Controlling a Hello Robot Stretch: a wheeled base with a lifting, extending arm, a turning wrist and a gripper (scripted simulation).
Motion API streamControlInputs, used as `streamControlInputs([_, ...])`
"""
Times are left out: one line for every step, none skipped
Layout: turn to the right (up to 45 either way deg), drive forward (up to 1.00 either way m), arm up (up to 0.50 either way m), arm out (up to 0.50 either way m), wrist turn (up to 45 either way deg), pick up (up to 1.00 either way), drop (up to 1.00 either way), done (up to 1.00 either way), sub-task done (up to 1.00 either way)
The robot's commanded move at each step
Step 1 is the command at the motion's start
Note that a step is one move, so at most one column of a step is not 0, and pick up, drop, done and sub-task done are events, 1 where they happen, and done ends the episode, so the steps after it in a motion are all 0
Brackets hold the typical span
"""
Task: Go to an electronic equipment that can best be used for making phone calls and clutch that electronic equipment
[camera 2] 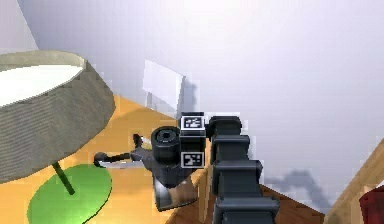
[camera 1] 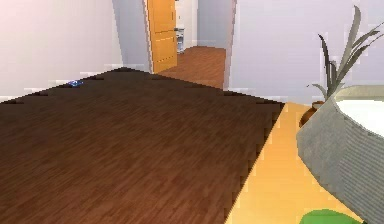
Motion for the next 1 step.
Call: streamControlInputs([0.0, 0.0, 0.0, 0.0, 18.0, 0.0, 0.0, 0.0, 0.0])
